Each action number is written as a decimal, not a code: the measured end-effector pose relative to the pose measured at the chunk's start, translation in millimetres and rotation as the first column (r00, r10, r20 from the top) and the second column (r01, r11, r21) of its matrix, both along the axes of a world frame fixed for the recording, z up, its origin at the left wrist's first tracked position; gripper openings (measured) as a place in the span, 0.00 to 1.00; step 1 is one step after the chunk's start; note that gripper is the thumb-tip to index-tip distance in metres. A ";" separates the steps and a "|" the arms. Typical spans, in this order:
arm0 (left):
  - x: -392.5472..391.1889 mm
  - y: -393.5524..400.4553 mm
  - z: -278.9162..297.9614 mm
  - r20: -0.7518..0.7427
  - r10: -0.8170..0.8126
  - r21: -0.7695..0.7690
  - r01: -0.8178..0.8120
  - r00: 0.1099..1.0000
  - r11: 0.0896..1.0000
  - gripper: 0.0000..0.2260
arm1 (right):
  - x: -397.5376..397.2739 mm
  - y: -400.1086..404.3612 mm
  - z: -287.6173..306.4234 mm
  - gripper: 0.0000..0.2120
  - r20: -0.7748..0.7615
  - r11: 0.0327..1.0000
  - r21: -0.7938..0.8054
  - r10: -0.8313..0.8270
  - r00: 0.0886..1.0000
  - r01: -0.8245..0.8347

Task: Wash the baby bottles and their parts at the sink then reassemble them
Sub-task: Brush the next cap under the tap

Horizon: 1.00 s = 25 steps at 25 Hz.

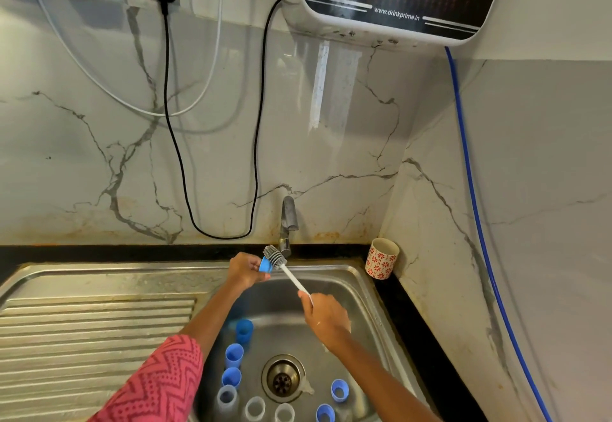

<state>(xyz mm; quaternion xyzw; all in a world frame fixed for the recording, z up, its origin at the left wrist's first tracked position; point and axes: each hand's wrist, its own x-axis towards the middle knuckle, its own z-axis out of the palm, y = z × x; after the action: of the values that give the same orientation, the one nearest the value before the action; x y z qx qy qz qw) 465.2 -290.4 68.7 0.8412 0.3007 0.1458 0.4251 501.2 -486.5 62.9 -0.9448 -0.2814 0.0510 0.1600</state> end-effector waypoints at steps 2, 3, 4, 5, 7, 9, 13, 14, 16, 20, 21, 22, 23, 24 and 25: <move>-1.5 0.4 1.7 0.025 0.021 -0.034 -0.020 0.999 0.999 0.11 | -0.8 0.3 -3.2 0.26 0.011 1.000 0.001 0.009 1.000 -0.009; -1.5 0.9 2.3 0.042 0.016 -0.083 -0.012 0.999 0.997 0.11 | 0.6 -0.6 -3.6 0.26 0.011 1.000 0.002 0.007 1.000 -0.007; -1.3 0.4 2.3 0.068 -0.003 -0.167 0.014 0.998 0.986 0.11 | 2.2 -2.4 -4.3 0.26 0.011 1.000 0.000 0.005 1.000 -0.005; -1.7 -0.8 3.8 0.100 -0.017 -0.270 0.043 0.995 0.962 0.11 | 4.2 -4.1 -4.4 0.26 0.018 1.000 -0.001 0.004 1.000 -0.004; -1.0 -4.0 5.9 0.153 0.025 -0.446 0.047 0.988 0.894 0.12 | 6.7 -5.3 -2.9 0.26 0.047 1.000 -0.008 0.009 0.999 -0.009; 2.1 -4.6 6.8 0.192 0.129 -0.498 -0.017 0.973 0.867 0.12 | 7.6 -1.3 -0.6 0.26 0.063 1.000 -0.014 0.006 0.998 -0.005; 8.0 -7.8 6.9 0.247 0.236 -0.513 -0.079 0.940 0.854 0.12 | 12.4 2.4 -0.7 0.26 -0.037 0.997 -0.040 -0.074 0.997 0.073; 7.7 -9.6 6.9 0.250 0.276 -0.549 -0.098 0.928 0.830 0.12 | 15.9 0.0 -1.8 0.26 -0.040 0.995 -0.048 -0.092 0.995 0.090; 7.6 -8.6 5.7 0.249 0.353 -0.589 -0.148 0.902 0.794 0.13 | 18.4 -4.5 -4.6 0.27 -0.014 0.996 -0.009 -0.086 0.996 0.086; 10.3 -7.2 3.3 0.233 0.479 -0.700 -0.196 0.846 0.686 0.13 | -1.8 11.8 -4.9 0.27 -0.108 0.995 0.094 0.021 0.994 -0.011; 9.9 -8.1 4.3 0.236 0.518 -0.752 -0.183 0.822 0.634 0.13 | -7.6 14.0 -8.1 0.27 -0.133 0.994 0.106 0.029 0.991 -0.015; 8.9 -8.5 5.6 0.238 0.553 -0.793 -0.169 0.799 0.585 0.14 | -11.5 12.6 -10.8 0.27 -0.133 0.995 0.097 0.029 0.991 -0.016; 6.2 -7.1 6.7 0.239 0.590 -0.827 -0.156 0.771 0.540 0.14 | -12.3 8.7 -14.0 0.27 -0.109 0.998 0.055 0.037 0.993 -0.032; 2.9 -3.2 7.0 0.240 0.624 -0.856 -0.141 0.744 0.497 0.15 | -10.7 2.8 -17.4 0.27 -0.081 0.999 -0.018 0.048 0.996 -0.049; -0.4 2.0 6.8 0.241 0.649 -0.878 -0.122 0.721 0.462 0.15 | -7.1 -3.9 -19.6 0.26 -0.052 0.994 -0.097 0.051 0.997 -0.056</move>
<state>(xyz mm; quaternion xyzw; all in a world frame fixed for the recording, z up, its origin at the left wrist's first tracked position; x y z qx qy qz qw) 464.8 -288.4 75.5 0.3684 0.3889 0.3218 0.7807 494.1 -490.4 43.2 -0.9420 -0.2999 0.0925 0.1186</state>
